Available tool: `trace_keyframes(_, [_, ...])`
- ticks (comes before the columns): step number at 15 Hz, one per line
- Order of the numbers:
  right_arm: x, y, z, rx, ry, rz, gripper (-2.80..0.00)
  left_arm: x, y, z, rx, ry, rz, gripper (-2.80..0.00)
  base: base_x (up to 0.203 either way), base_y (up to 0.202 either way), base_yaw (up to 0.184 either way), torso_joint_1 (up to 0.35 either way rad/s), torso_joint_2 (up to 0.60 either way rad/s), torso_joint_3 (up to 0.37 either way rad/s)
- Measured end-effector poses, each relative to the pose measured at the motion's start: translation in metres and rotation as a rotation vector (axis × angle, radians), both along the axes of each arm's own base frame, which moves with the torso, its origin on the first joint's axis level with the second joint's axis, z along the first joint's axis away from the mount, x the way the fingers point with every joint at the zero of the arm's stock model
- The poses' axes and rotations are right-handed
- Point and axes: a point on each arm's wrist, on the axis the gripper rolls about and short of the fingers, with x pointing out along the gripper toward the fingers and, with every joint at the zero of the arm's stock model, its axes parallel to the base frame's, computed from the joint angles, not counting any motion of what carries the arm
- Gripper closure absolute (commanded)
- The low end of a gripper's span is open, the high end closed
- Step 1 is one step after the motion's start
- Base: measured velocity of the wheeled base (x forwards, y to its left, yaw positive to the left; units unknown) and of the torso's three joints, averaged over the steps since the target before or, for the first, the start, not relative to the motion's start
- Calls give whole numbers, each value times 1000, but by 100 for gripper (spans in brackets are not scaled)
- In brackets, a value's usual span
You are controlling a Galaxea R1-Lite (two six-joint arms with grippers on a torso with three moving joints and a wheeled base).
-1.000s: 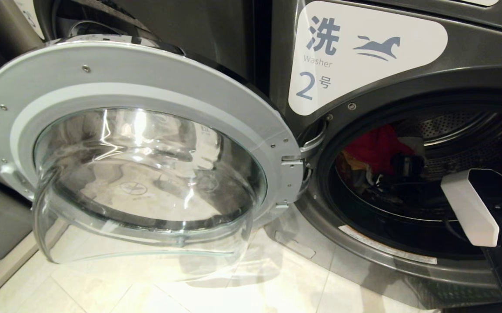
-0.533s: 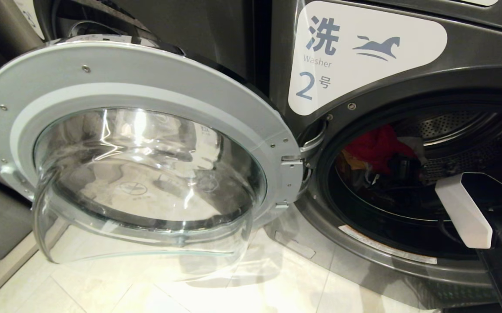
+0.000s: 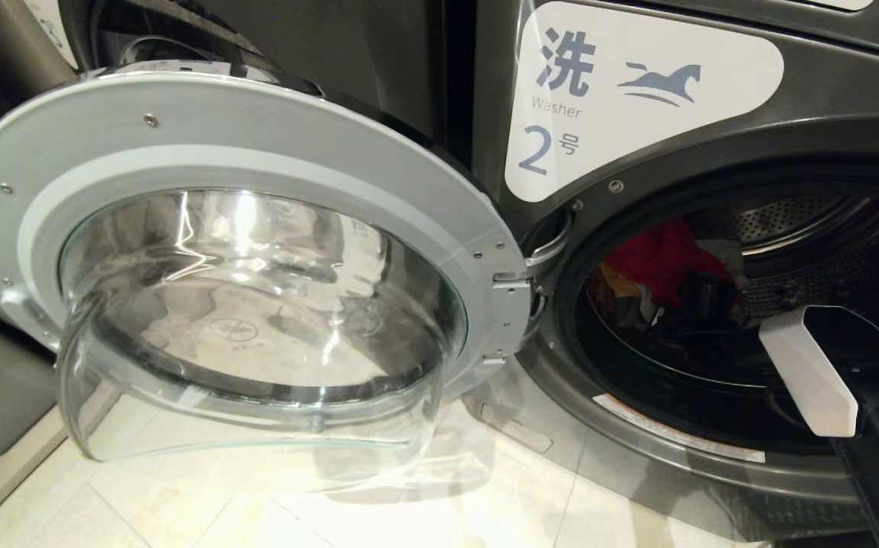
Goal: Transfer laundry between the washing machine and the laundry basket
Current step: Pick a cloth and place it into the basket
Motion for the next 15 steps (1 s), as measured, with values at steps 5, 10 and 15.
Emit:
trace_keyframes(5, [0, 1, 0, 0, 3, 0, 0, 0, 0, 0, 0, 0, 0, 0, 0, 0, 0, 0, 0, 0])
trace_keyframes(10, [0, 1, 11, 4, -30, -1, 0, 0, 0, 0, 0, 0, 0, 0, 0, 0, 0, 0, 0, 0])
trace_keyframes(15, [0, 8, 42, -2, -138, 2, 0, 0, 0, 0, 0, 0, 0, 0, 0, 0, 0, 0, 0, 0])
